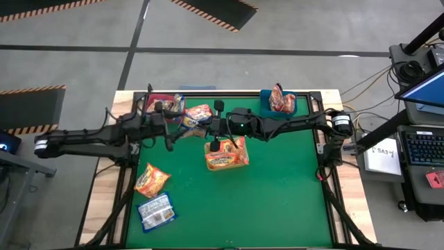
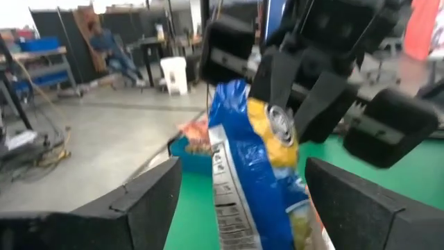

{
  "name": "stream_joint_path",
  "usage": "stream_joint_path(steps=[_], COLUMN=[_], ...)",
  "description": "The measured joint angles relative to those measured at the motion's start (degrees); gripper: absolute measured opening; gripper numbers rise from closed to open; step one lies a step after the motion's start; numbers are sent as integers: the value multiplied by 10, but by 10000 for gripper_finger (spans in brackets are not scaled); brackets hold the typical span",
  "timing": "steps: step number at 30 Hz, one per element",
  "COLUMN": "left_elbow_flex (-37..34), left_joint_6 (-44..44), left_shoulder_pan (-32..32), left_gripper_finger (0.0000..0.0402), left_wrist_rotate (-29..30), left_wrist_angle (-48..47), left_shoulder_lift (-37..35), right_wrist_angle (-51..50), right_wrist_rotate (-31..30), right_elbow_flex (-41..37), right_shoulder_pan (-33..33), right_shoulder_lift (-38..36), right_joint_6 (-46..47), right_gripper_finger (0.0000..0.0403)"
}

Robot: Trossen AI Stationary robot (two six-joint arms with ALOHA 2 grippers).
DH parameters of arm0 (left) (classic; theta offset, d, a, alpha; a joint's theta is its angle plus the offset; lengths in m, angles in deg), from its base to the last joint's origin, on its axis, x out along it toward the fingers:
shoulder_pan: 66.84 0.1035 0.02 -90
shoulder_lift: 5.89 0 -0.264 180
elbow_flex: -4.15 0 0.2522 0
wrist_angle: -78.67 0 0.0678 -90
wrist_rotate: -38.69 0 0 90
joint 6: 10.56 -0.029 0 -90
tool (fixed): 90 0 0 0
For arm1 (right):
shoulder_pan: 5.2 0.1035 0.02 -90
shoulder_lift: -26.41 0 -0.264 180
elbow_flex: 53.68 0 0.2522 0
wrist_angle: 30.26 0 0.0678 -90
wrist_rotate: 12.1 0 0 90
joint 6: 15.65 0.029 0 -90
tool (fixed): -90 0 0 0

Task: Sort Maruchan noodles
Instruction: Put the blue noodle pack into the red bin

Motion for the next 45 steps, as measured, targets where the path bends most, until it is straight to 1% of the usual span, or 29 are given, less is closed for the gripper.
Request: stream_joint_path(steps=[6, 9, 13, 19, 22, 25, 30, 33, 36, 41, 45], left_elbow_flex=[32, 42, 47, 50, 50, 50, 50, 51, 59, 75, 99], left_joint_6=[5, 5, 1, -7, -8, -8, -8, -4, 13, 57, 100], left_shoulder_pan=[1, 1, 1, 1, 1, 1, 2, 2, 2, 2, 2], left_gripper_finger=[277, 260, 216, 129, 92, 69, 59, 58, 58, 57, 56], left_wrist_rotate=[3, 14, 30, 32, 32, 34, 36, 43, 63, 115, 196], left_wrist_angle=[-37, -46, -50, -51, -52, -52, -50, -50, -53, -82, -144], left_shoulder_lift=[49, 66, 77, 80, 78, 75, 73, 73, 74, 79, 89], right_wrist_angle=[-1, -1, -5, -11, -14, -14, -25, -53, -99, -183, -276], right_wrist_rotate=[0, 0, -1, -3, -2, -1, 0, 0, -1, -5, -6], right_elbow_flex=[0, 0, 0, 0, 0, 0, 0, 0, 0, -1, -1], right_shoulder_pan=[0, 0, 0, 0, 0, 0, 0, 0, 0, 0, 0], right_shoulder_lift=[0, 0, 0, 0, 0, 0, -9, -26, -55, -115, -170], right_joint_6=[0, 0, 1, 10, 26, 50, 67, 80, 90, 113, 137], right_gripper_finger=[8, 8, 9, 10, 23, 46, 91, 115, 131, 147, 150])
